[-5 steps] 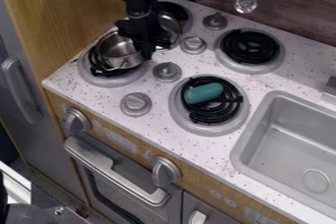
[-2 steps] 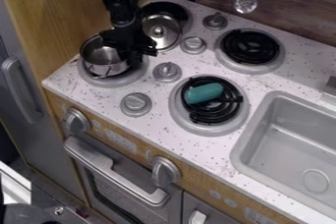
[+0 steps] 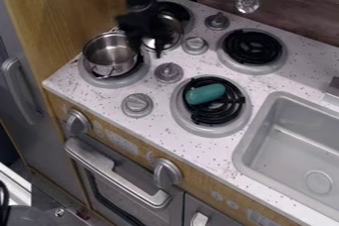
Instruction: Moved the silver pot to the lower left burner
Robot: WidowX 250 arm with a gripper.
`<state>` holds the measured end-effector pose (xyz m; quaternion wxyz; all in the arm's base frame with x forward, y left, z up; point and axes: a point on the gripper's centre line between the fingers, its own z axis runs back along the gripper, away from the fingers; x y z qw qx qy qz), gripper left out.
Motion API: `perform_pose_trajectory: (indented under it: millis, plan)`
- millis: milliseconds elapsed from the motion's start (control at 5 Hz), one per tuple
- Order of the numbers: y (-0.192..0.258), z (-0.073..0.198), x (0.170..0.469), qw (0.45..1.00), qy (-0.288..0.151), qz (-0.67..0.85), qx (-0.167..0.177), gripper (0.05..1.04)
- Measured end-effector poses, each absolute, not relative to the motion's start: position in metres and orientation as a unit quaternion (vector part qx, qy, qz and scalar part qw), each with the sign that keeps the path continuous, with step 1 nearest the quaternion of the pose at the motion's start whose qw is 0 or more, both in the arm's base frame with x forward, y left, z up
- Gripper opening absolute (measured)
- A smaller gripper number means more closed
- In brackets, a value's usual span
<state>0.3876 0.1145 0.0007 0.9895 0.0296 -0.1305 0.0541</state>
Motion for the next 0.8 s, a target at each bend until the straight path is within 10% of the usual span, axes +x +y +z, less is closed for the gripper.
perform_pose_trajectory:
  millis: [200,800]
  plan:
    - [0.083,0.008,0.386,0.995,-0.091,0.011,0.031,1.001]
    - [0.065,0.005,0.379,0.998,-0.066,0.002,0.020,1.001]
